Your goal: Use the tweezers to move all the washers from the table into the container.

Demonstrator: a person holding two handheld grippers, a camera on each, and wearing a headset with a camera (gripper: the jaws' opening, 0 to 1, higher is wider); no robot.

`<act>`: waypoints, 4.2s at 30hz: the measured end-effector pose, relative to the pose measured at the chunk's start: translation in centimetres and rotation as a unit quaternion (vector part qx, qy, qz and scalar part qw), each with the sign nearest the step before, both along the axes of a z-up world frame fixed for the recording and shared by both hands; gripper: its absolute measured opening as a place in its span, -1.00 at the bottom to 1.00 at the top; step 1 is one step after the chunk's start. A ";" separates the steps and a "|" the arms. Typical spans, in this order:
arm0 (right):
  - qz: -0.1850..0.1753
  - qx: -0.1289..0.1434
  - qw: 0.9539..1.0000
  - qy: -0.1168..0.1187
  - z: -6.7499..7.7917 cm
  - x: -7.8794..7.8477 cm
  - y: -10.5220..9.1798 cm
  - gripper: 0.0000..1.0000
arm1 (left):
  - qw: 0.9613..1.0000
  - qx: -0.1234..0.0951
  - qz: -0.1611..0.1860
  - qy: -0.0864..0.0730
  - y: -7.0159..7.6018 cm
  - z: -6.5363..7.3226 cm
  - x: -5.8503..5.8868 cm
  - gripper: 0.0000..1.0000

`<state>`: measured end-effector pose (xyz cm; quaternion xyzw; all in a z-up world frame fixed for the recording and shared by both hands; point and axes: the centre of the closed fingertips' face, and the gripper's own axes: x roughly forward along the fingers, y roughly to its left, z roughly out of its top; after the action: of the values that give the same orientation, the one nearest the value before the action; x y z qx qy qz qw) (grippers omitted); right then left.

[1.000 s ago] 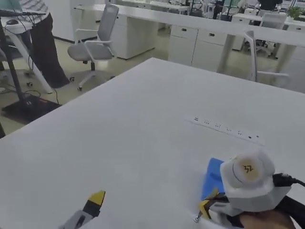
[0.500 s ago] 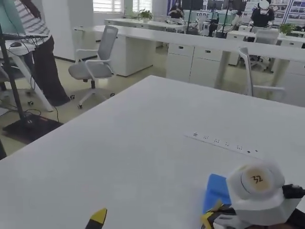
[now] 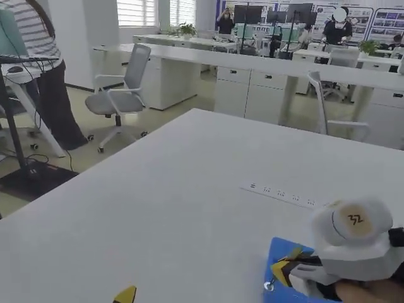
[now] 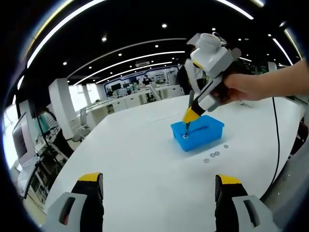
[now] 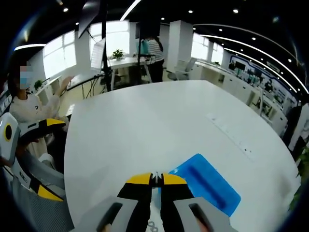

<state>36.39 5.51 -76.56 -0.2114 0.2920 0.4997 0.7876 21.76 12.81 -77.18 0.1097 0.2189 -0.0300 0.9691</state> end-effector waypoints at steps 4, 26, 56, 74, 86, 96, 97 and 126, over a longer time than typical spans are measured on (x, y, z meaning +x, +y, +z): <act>-0.008 0.002 1.000 -0.008 0.2 0.9 -0.1 -0.96 | 1.000 0.002 0.000 0.002 0.0 -0.1 0.0 0.98; -0.040 -0.051 0.998 0.008 -5.1 4.4 -0.7 -0.96 | 1.000 0.006 0.001 0.012 0.0 -0.5 0.0 0.98; -0.045 -0.058 0.997 0.024 -6.6 4.2 -0.7 -0.93 | 1.000 0.012 0.000 0.019 0.1 -0.7 -0.1 0.97; -0.056 0.009 0.998 0.005 -1.7 3.2 -1.4 -0.94 | 1.000 0.014 0.000 0.019 0.1 -0.8 -0.1 0.96; -0.039 0.037 0.999 0.008 -0.3 0.1 -2.3 -0.94 | 1.000 0.015 0.001 0.021 0.1 -0.8 -0.2 0.96; -0.048 0.032 0.997 0.049 -2.7 -1.9 -3.7 -0.94 | 1.000 0.015 0.002 0.020 0.2 -0.7 -0.1 0.96; -0.045 0.030 0.997 0.058 -3.1 -2.2 -3.8 -0.94 | 1.000 0.015 0.001 0.020 0.1 -0.7 -0.1 0.96; -0.041 -0.009 0.996 0.073 -7.2 -4.1 -4.1 -0.93 | 1.000 0.016 0.004 0.020 0.3 -0.7 -0.2 0.96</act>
<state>32.24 1.37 -83.75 -0.1690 0.3616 0.4788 0.7819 21.59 13.14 -77.92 0.1236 0.2392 -0.0250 0.9627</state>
